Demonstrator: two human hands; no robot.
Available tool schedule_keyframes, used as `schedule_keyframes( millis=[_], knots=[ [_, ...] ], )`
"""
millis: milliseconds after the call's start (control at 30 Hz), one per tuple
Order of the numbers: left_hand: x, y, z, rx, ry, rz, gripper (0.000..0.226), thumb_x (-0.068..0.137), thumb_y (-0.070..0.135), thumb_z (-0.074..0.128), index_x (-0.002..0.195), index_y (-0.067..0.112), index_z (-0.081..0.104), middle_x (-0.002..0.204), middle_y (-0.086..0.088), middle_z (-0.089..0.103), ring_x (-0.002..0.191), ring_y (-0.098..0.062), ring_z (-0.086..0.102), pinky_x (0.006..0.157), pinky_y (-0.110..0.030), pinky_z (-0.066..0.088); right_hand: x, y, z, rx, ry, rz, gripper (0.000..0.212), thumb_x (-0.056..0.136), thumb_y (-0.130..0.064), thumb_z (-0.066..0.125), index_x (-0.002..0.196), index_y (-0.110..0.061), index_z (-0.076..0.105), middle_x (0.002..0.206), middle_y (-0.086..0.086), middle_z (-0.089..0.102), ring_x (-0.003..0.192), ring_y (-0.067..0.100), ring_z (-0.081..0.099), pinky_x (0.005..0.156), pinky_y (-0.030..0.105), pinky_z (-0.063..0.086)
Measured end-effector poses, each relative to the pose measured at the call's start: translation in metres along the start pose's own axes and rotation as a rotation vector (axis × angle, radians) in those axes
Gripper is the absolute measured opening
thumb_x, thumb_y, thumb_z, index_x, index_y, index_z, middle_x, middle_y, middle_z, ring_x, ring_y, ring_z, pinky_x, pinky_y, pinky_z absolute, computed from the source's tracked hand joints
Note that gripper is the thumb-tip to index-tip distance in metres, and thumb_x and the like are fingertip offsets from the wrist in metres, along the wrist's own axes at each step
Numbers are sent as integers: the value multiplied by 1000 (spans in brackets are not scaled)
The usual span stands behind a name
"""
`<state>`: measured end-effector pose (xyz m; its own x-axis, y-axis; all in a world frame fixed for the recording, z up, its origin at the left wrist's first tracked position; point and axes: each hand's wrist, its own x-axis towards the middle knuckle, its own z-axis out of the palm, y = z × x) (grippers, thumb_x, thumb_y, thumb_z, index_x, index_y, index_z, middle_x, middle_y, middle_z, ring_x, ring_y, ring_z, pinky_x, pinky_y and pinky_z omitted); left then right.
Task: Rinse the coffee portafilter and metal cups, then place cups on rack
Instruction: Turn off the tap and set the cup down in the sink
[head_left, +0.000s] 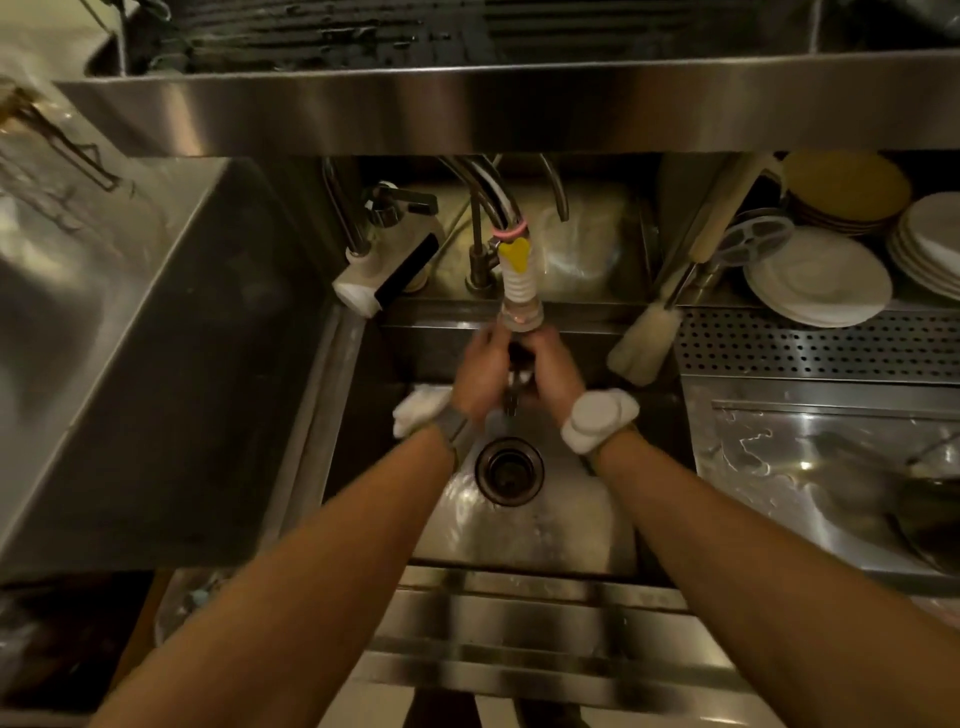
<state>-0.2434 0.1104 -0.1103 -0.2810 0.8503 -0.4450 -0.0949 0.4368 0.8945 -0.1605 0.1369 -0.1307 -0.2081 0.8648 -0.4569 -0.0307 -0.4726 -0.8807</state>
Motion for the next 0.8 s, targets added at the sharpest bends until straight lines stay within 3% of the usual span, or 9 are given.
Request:
schedule_keyframes(
  millis=[100,167,233,300,367,500,567,667,800],
  knots=[
    [17,-6,7,161,137,188,38,95,36,43,132,26,47,131,-7,57,117,-24,55,101,-41,45,8,-7,3,-46,18,-186,23,90,-28,48,108,-41,54,106,-7,60,89,1,59,67,14,50],
    [4,-51,9,174,104,-8,41,97,36,41,133,19,46,132,-12,56,121,-30,53,102,-43,43,-4,32,-6,-43,57,6,24,94,-21,46,116,-27,53,109,4,59,85,9,58,61,20,48],
    [-18,-93,8,120,-88,-328,45,97,36,39,130,8,50,130,-23,55,121,-40,53,95,-44,47,-26,71,-13,2,-21,350,20,94,-27,46,99,-14,61,100,14,60,78,20,58,57,24,52],
    [-23,-104,6,105,-143,-392,46,97,38,39,127,5,52,129,-25,55,117,-41,55,91,-44,49,-30,82,-16,-35,-38,430,25,93,-29,47,88,-11,63,97,16,62,83,27,61,71,34,54],
    [-7,-90,9,52,-23,-246,44,97,42,40,128,13,50,130,-20,57,116,-36,57,98,-45,47,-15,67,-14,-82,40,234,22,94,-27,45,104,-13,60,112,15,61,101,30,59,89,42,49],
    [13,-49,18,120,88,80,43,92,47,45,129,26,47,127,-3,59,112,-17,56,97,-32,44,2,37,-8,-42,117,-121,19,94,-32,48,112,-34,50,115,0,58,104,15,58,86,29,49],
    [-1,-63,18,193,76,-44,47,94,47,44,131,19,48,126,-6,59,115,-21,57,97,-35,45,-7,54,-14,-48,139,-2,17,96,-29,47,110,-25,55,110,5,60,100,18,60,82,28,49],
    [-27,-80,8,0,-96,-537,54,95,54,36,114,10,60,111,-13,65,95,-28,66,78,-38,56,-25,73,-14,-101,26,387,28,94,-36,48,93,-13,63,96,13,65,82,24,64,71,32,51],
    [-9,-70,10,1,33,-218,53,94,56,33,118,18,59,120,-11,65,107,-25,63,100,-46,47,-14,68,-13,-8,107,167,23,95,-38,45,111,-26,56,116,9,60,102,24,59,94,42,48]
  ],
)
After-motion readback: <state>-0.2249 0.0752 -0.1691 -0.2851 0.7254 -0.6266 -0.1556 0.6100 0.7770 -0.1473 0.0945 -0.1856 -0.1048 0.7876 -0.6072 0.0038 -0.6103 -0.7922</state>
